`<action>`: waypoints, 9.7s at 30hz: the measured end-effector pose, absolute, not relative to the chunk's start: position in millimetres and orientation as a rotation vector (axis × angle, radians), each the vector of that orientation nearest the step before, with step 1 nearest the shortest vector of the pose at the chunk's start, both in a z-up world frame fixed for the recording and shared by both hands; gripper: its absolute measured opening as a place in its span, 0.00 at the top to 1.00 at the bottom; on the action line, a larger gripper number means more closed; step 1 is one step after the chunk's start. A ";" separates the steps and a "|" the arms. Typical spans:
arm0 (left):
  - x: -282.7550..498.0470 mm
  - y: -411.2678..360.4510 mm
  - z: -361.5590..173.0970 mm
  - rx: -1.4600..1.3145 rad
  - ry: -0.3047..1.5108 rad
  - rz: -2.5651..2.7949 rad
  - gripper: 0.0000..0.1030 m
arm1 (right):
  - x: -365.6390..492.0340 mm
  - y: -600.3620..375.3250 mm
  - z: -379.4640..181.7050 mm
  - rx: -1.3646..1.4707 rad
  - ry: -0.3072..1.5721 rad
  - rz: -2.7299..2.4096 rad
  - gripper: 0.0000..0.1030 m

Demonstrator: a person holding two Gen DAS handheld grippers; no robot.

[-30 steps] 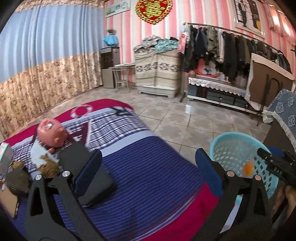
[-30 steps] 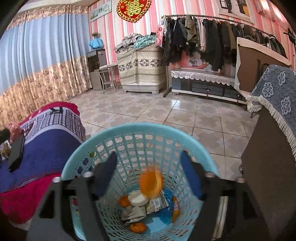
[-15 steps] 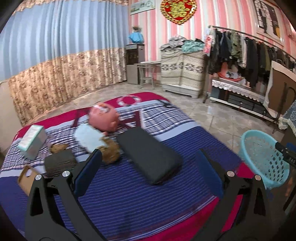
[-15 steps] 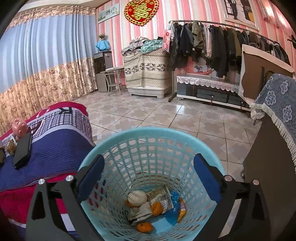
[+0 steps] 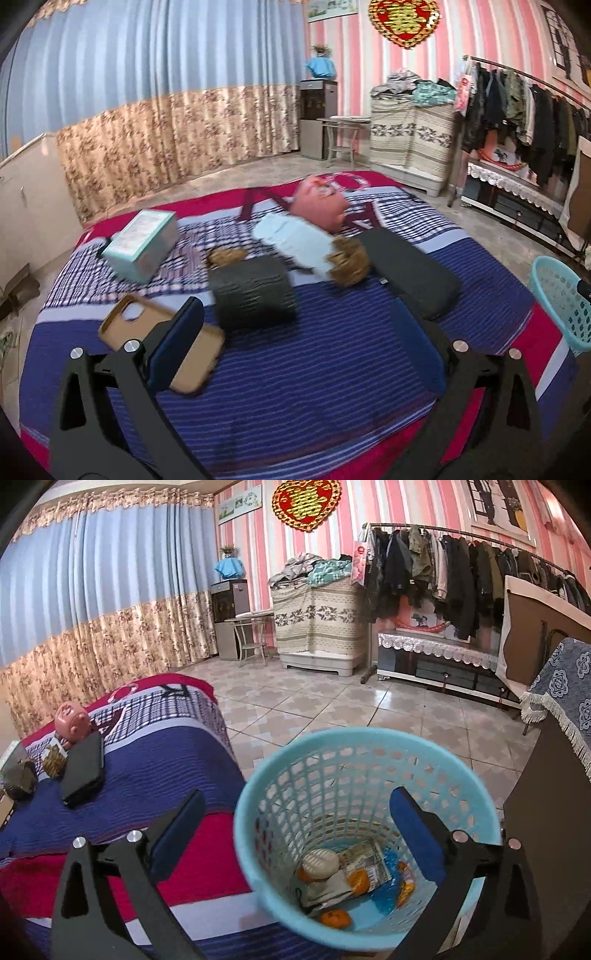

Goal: Collect trash
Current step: 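Move both tools back over the bed, then reach the left gripper to the black ribbed cylinder and grasp it, then grasp the brown crumpled paper with the right gripper while the left holds the cylinder, then carry the cylinder and the brown paper over the light blue basket, then open the left gripper to drop the cylinder into the basket, then open the right gripper to drop the brown paper into the basket, then move both tools back over the bed, then grasp the white paper receipt with the right gripper, then grasp the brown crumpled paper with the left gripper while the right holds the receipt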

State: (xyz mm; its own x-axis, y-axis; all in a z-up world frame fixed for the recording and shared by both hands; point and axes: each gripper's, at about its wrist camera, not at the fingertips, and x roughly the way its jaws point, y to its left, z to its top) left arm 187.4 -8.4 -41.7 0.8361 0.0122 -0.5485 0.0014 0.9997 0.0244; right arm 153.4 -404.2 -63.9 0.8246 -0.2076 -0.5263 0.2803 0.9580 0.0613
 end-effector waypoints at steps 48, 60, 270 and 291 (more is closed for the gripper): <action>278.2 13.5 -88.9 -0.010 0.776 0.033 0.28 | 207.0 -241.9 -79.9 0.033 0.689 -0.071 0.05; 213.8 60.8 -52.8 -0.043 0.612 0.083 0.29 | 206.5 -207.2 -73.5 -0.038 0.659 -0.015 0.05; 204.1 178.5 -67.0 -0.163 0.610 0.331 0.05 | 318.5 -92.5 -79.2 -0.169 0.657 0.255 0.05; 278.6 113.5 -66.3 -0.069 0.710 0.120 0.06 | 350.9 -61.4 -79.1 -0.211 0.761 0.423 0.44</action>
